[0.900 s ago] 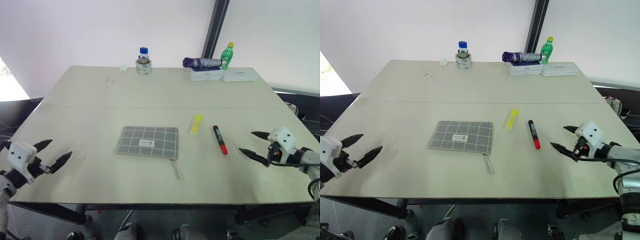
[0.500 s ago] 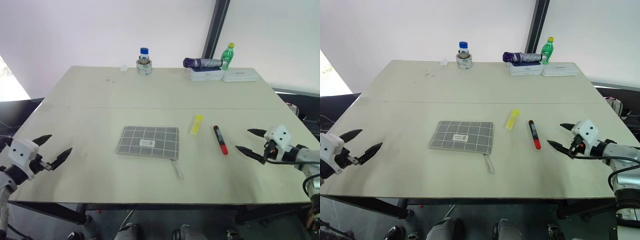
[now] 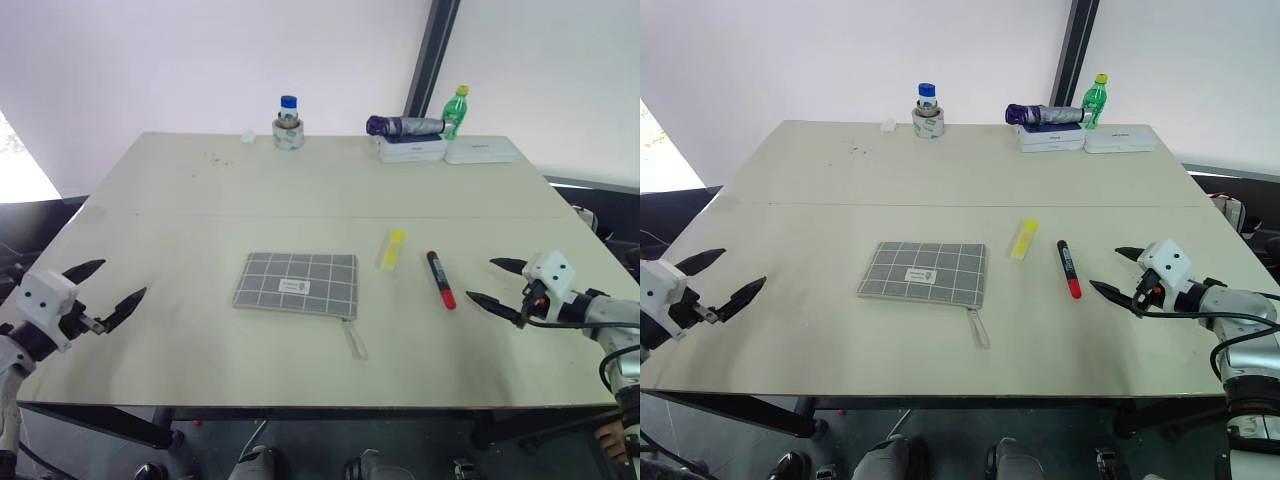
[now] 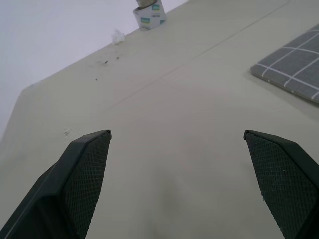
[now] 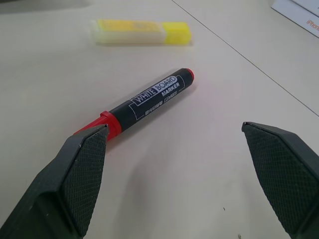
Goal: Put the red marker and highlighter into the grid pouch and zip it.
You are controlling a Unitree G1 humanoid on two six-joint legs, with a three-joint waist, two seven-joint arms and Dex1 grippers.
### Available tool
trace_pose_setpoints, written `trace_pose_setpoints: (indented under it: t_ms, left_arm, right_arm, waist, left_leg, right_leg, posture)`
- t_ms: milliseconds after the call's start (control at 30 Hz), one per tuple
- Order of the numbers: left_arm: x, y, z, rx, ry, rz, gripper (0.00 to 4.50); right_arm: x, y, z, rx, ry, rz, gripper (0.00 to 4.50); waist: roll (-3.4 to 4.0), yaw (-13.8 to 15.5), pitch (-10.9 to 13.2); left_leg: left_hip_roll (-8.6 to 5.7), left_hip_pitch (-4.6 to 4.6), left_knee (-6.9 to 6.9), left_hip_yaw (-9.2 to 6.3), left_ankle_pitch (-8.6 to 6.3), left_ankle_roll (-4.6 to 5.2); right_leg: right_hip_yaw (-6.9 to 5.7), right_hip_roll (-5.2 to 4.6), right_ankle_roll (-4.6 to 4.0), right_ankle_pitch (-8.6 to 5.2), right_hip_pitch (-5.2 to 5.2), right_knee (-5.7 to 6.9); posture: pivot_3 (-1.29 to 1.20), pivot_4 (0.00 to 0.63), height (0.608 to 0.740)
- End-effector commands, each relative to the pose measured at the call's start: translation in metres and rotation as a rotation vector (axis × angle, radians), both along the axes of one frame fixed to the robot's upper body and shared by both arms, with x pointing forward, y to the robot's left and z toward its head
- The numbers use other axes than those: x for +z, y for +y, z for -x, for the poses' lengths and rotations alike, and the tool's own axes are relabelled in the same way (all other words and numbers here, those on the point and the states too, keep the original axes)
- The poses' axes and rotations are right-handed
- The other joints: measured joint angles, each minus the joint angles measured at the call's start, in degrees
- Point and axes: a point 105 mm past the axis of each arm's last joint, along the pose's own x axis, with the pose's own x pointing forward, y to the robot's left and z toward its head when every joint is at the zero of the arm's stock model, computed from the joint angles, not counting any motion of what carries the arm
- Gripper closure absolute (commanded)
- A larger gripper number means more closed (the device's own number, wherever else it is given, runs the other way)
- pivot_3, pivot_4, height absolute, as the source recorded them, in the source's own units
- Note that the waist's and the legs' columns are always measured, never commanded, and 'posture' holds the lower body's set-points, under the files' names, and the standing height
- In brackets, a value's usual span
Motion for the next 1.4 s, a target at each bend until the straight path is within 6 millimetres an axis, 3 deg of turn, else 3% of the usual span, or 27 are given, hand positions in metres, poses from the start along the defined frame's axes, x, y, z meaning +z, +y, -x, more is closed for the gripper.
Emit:
trace_pose_setpoints:
  t_ms: [33, 100, 200, 333, 433, 533, 667, 767, 900, 1400]
  left_arm:
    - [0.010, 0.003, -0.001, 0.007, -0.032, -0.048, 0.00]
    - [0.011, 0.001, -0.002, -0.001, -0.043, -0.071, 0.00]
    - [0.012, -0.001, -0.006, -0.020, -0.059, -0.132, 0.00]
    - [0.013, -0.008, -0.017, -0.067, -0.083, -0.244, 0.00]
    - [0.011, -0.016, -0.027, -0.118, -0.095, -0.372, 0.00]
    - [0.008, -0.029, -0.035, -0.193, -0.132, -0.504, 0.00]
    - [0.003, -0.049, -0.041, -0.301, -0.178, -0.602, 0.00]
    - [-0.005, -0.066, -0.045, -0.397, -0.212, -0.705, 0.00]
    - [-0.015, -0.078, -0.051, -0.451, -0.247, -0.792, 0.00]
    - [-0.043, -0.106, -0.065, -0.567, -0.282, -0.978, 0.00]
  right_arm:
    - [0.012, 0.003, -0.003, 0.006, -0.044, -0.009, 0.06]
    - [0.012, 0.007, -0.003, 0.013, -0.039, -0.023, 0.06]
    - [0.020, 0.029, -0.005, 0.064, -0.029, -0.115, 0.84]
    - [0.025, 0.093, -0.007, 0.183, -0.083, -0.180, 2.93]
    - [0.018, 0.134, -0.006, 0.245, -0.079, -0.207, 4.45]
    - [-0.003, 0.156, -0.005, 0.277, -0.071, -0.112, 4.45]
    - [-0.015, 0.173, -0.006, 0.312, -0.064, -0.053, 4.45]
    - [-0.023, 0.174, -0.015, 0.283, -0.065, 0.019, 4.45]
    - [-0.025, 0.170, -0.024, 0.253, -0.106, 0.081, 4.45]
    - [-0.022, 0.207, -0.052, 0.218, -0.241, 0.175, 4.45]
  waist:
    - [0.00, -0.05, 0.00]
    - [0.00, -0.07, 0.00]
    - [0.00, -0.02, 0.00]
    - [0.01, -0.02, -0.01]
    - [0.02, -0.01, -0.01]
    - [0.02, 0.39, -0.01]
    - [0.01, 0.32, -0.02]
    - [0.01, 0.24, -0.02]
    - [0.01, 0.17, -0.02]
    - [0.02, 0.34, -0.03]
  left_leg:
    - [0.00, 0.00, 0.00, 0.00, 0.01, -0.01]
    - [0.00, 0.00, 0.00, 0.01, 0.01, -0.02]
    - [0.00, 0.00, 0.00, 0.00, 0.01, -0.01]
    - [0.02, 0.00, -0.01, -0.04, -0.01, 0.02]
    - [0.03, -0.01, -0.02, -0.04, -0.02, 0.02]
    - [-0.02, -0.06, -0.01, 0.01, -0.01, 0.02]
    - [-0.13, -0.14, 0.07, 0.08, -0.01, 0.02]
    - [-0.12, -0.15, 0.11, 0.09, 0.00, 0.02]
    - [-0.12, -0.15, 0.08, 0.14, 0.01, 0.01]
    - [-0.09, -0.19, 0.11, 0.28, 0.02, -0.01]
  right_leg:
    - [0.00, 0.00, 0.00, 0.00, 0.00, 0.00]
    - [0.00, 0.01, 0.00, 0.00, 0.00, 0.00]
    - [0.00, 0.01, 0.00, 0.00, 0.00, 0.00]
    - [-0.01, 0.03, 0.00, 0.00, -0.01, 0.01]
    - [-0.01, 0.04, 0.00, 0.00, -0.02, 0.01]
    - [-0.07, 0.03, 0.00, 0.00, -0.06, 0.00]
    - [-0.09, 0.00, 0.00, 0.00, -0.09, -0.01]
    - [-0.09, 0.03, 0.01, 0.01, -0.10, 0.00]
    - [-0.09, 0.07, 0.01, 0.00, -0.14, 0.01]
    - [-0.07, 0.11, 0.02, 0.00, -0.21, 0.07]
  posture:
    - [0.00, 0.150, 0.738]
    - [0.00, 0.150, 0.738]
    - [0.00, 0.150, 0.738]
    - [0.00, 0.150, 0.738]
    - [0.00, 0.150, 0.738]
    - [0.00, 0.150, 0.738]
    - [0.00, 0.150, 0.738]
    - [0.00, 0.150, 0.738]
    - [0.00, 0.150, 0.738]
    - [0.00, 0.150, 0.738]
